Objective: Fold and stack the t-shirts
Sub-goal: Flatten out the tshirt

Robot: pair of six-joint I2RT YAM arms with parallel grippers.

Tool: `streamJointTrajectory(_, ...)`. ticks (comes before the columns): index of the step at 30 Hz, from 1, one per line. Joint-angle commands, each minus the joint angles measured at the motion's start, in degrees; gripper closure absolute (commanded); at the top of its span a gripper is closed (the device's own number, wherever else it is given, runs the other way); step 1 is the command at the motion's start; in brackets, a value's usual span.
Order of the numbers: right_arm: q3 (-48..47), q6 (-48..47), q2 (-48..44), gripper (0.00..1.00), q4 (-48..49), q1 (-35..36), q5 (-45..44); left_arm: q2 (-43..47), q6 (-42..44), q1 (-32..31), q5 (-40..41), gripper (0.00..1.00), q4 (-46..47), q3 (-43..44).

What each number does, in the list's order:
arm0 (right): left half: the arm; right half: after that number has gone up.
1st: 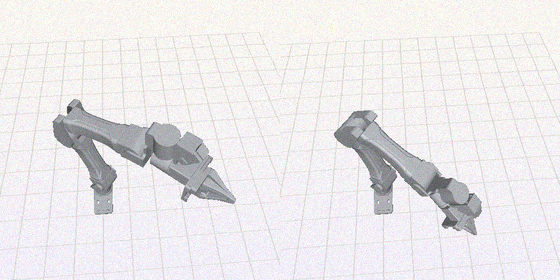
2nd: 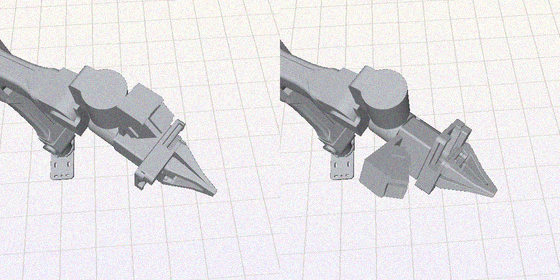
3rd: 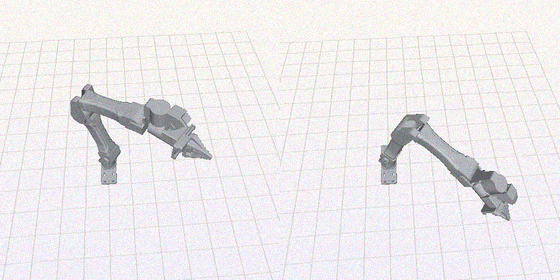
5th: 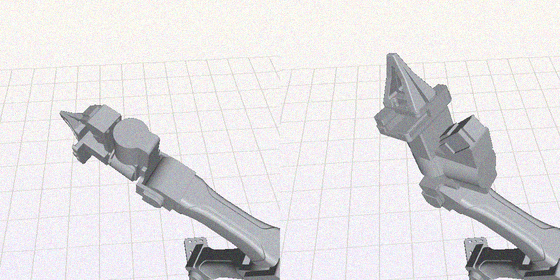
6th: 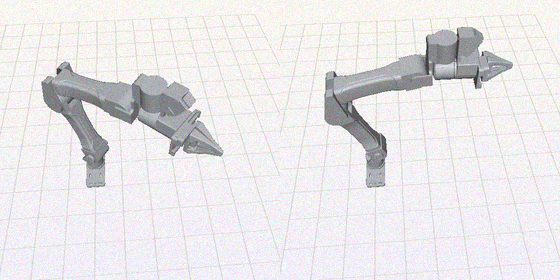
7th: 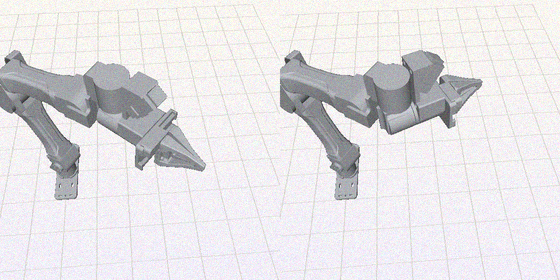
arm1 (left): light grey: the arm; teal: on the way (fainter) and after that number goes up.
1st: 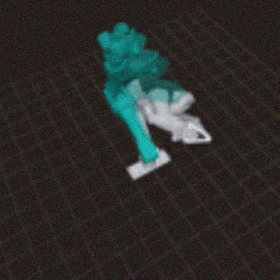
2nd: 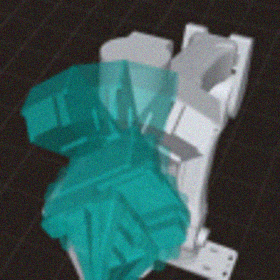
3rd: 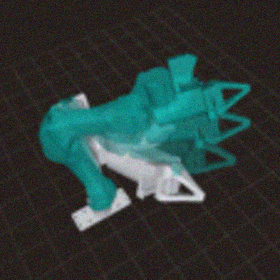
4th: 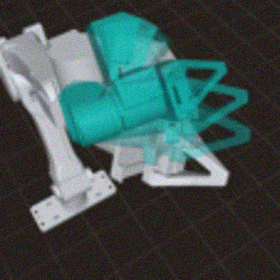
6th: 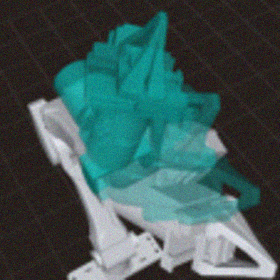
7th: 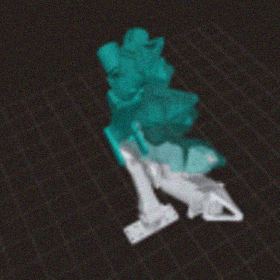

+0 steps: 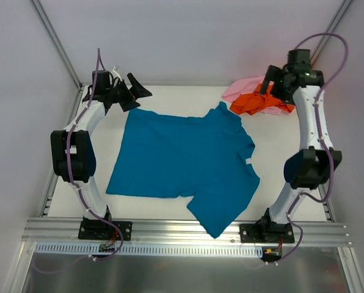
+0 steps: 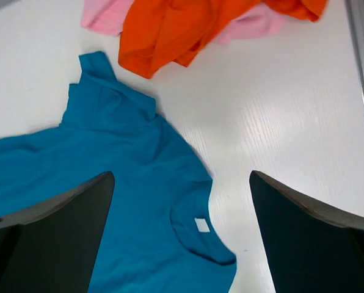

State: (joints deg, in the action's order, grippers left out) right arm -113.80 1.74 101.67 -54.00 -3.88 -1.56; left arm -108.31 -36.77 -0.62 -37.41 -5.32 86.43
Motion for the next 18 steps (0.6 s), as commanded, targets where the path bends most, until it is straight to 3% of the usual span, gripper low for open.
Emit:
streamJointTrajectory(1,-6.9,-8.3,5.5,0.0,-6.8,7.5,-8.4,5.9,2.2,0.2,-0.3,0.01,1.5,-2.2)
streamJointTrajectory(2,-8.9,-9.5,9.1,0.01,-7.5,8.9,-11.6,6.4,2.1,0.2,-0.4,0.01,1.8,-3.0)
streamJointTrajectory(10,-15.7,-8.6,22.4,0.01,-8.0,14.9,-10.9,10.5,1.8,-0.7,0.2,0.01,3.3,-9.1)
streamJointTrajectory(18,-21.4,-8.6,33.4,0.0,-4.5,15.3,-2.1,11.7,2.1,-1.8,-0.1,0.01,4.0,-12.2)
